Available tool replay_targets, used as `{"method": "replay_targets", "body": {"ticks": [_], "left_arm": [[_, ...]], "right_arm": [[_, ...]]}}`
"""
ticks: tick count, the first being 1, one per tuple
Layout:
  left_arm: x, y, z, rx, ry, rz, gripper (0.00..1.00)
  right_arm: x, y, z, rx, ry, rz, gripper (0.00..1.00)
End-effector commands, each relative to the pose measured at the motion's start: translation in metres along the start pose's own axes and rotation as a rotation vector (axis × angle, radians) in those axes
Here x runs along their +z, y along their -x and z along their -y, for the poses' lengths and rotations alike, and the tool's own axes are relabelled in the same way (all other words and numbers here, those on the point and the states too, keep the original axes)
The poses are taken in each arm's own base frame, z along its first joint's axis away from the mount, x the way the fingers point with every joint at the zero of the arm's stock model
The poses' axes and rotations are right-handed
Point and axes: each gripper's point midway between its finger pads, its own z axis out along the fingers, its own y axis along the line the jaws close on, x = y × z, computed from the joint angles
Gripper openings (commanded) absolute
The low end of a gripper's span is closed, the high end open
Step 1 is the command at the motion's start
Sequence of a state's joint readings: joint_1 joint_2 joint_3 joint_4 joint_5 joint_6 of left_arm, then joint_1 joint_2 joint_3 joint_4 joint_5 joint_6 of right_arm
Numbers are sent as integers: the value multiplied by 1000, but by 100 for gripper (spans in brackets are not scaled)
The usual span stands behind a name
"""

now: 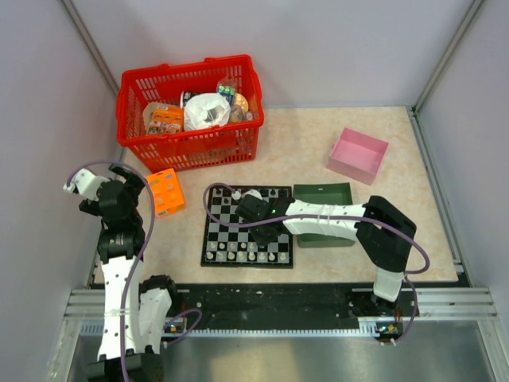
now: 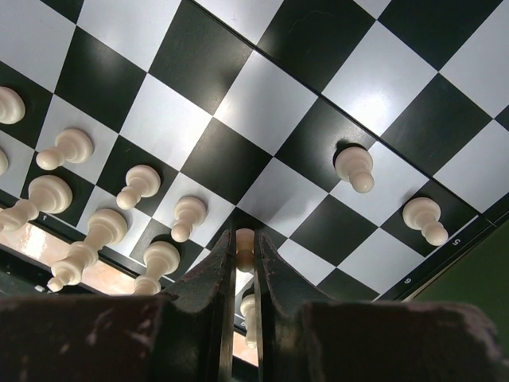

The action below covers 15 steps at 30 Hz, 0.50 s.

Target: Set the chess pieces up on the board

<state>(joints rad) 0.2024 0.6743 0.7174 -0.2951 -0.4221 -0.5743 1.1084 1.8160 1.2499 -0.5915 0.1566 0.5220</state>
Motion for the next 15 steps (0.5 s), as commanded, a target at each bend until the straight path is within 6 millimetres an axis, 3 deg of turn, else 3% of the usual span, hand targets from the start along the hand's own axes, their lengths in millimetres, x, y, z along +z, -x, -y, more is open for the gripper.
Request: {"method": "replay_targets", "body": {"ticks": [1,4,15], "left_arm": [[1,9,7,-26,-28,37,99],[1,9,6,-24,-28,37,99],[1,8,6,-22,-26,33,99]], "right_arm": [[3,3,-3,10,-2,19,12],[4,3,-5,11,6,14,12],[-12,17,-11,17,40,64,31]]}}
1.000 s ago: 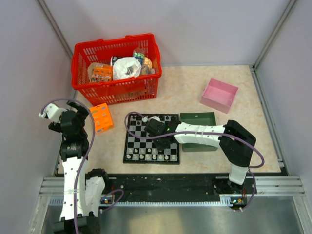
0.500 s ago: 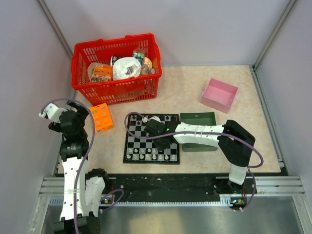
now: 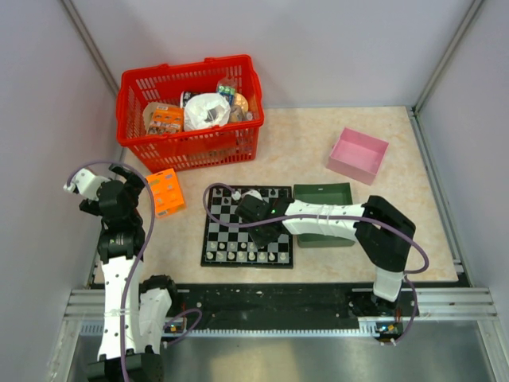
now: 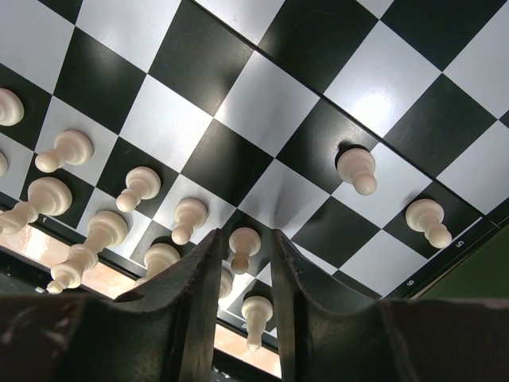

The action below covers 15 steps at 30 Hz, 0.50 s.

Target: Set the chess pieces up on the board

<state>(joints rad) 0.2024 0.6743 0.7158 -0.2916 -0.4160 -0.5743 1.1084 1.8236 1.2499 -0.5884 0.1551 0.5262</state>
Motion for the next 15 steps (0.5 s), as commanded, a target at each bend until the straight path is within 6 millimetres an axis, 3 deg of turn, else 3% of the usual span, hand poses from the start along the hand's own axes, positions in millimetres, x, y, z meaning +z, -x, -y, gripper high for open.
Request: {"method": "replay_targets", "body": {"ticks": [1,9,15], "left_arm": [[0,10,5,-23,-22,39,99],[-1,10,5,-23,-21,40,99],[-1,10,5,-23,-21,40,99]], "right_arm": [[-17,20,-10,12,41,78,31],[-36,42,-9,4,34,156,34],[-42,67,15,38,-15,212,35]]}}
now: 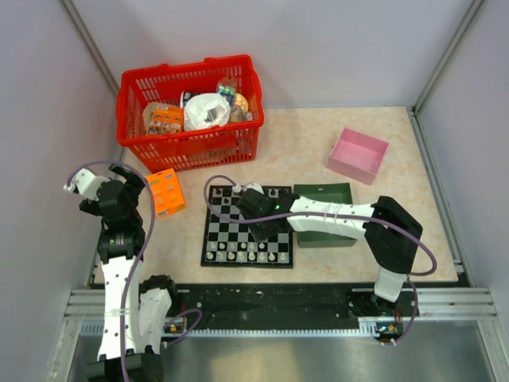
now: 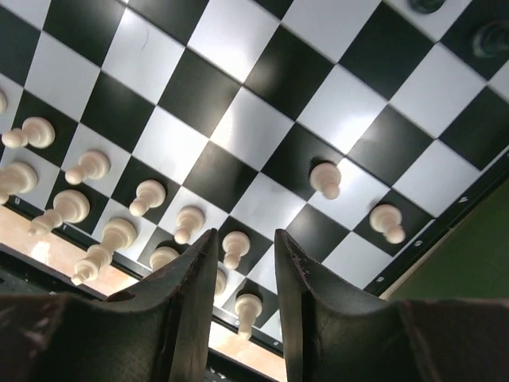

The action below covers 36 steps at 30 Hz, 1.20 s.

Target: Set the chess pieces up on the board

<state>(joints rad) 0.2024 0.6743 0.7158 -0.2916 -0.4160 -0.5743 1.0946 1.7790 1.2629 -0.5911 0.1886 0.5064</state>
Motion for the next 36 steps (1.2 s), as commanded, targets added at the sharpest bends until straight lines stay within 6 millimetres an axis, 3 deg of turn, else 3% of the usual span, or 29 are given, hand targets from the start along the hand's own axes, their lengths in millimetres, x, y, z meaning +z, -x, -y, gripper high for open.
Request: {"method": "replay_targets", "body": {"ticks": [1,6,19,36], "left_arm": [[-1,10,5,-24,-23,40,99],[0,9,5,-24,-22,36,99],[0,11,5,-22,-19,41,99],[1,14,7,-24,-21,46,99]], "right_arm": [[-23,53,13,40,-16,152,35],[-15,62,26,56,-41,154,36],[13,51,36,59,-56,80,35],[4,58,40,52,-54,111,36]]}}
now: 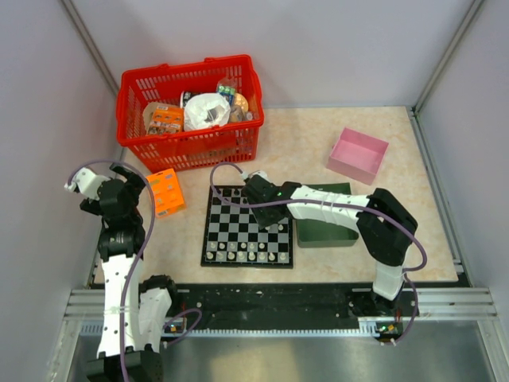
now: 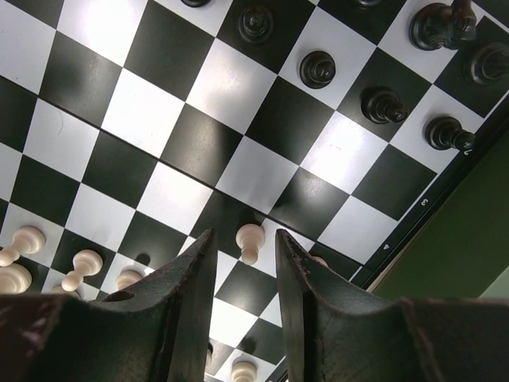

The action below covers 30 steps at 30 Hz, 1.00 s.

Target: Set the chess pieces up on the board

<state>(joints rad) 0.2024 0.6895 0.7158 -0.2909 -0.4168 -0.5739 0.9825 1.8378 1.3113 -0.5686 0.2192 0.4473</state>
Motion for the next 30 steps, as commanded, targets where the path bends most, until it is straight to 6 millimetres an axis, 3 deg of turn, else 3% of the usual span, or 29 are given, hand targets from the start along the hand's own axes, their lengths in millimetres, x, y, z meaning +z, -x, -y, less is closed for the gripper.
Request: {"method": "replay_targets", "body": {"ticks": [1,22,30], "left_arm": [[-2,17,8,-31,-30,56,99],[-1,13,8,-36,-36,47,99],[0,12,6,-31,-26,49,99]], "right_arm": [[-14,27,0,14,22,82,36],[-13,29,-3,32,57,86,35],[-8,16,-1,42,51,48,32]]}}
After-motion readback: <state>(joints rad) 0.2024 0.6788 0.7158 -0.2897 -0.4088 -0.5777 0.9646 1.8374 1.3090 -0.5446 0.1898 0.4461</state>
